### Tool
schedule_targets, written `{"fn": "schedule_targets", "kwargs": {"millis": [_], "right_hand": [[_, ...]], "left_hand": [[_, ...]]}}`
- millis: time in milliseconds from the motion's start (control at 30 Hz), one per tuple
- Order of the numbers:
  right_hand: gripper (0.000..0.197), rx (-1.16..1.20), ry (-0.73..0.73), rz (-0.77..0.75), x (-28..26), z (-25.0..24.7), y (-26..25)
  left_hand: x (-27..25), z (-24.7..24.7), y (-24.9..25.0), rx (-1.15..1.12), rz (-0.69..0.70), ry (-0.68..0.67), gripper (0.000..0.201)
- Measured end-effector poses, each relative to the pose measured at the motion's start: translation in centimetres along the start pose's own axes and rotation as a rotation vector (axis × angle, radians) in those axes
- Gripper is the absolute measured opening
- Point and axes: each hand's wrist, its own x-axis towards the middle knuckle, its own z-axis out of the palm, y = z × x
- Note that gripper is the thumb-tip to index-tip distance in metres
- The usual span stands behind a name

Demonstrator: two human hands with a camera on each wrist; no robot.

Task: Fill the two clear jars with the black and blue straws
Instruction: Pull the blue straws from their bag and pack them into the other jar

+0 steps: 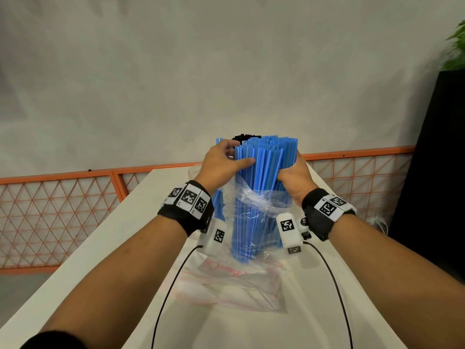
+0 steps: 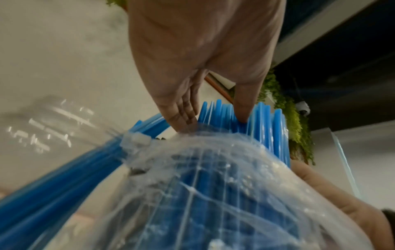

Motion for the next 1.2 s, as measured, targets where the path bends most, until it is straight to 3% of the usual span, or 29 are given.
{"fn": "schedule_targets", "kwargs": {"millis": [167, 500, 633, 967, 1100, 1200], "right_hand": [[0.055, 0.009, 0.002, 0.009, 0.0, -0.1, 0.0], [0.054, 0.007, 0.009, 0.003, -0.1, -0.1, 0.1], [0.052, -0.011, 0.006, -0.016, 0.0, -0.1, 0.2], [0.053, -0.038, 0.03, 0.003, 0.3, -0.1, 0.5], [0.05, -0.033, 0.024, -0.002, 0.3, -0.1, 0.5], [0.047, -0.038, 0.025, -0.007, 0.3, 0.0, 0.4]], "left_hand": [[-0.4, 0.6, -0.5, -0.095, -0.026, -0.065, 0.035], [-0.4, 0.6, -0.8, -0.193, -0.066, -0.093, 0.032], [0.4, -0.6, 0.4, -0.174, 0.01, -0.101, 0.011], [-0.5, 0.3, -1.6, -0.126, -0.119, -0.075, 0.009], [-0.2, -0.3, 0.1, -0.141, -0.087, -0.011, 0.02], [0.3, -1.0, 1.7, -0.146, -0.036, 0.025, 0.017]]}}
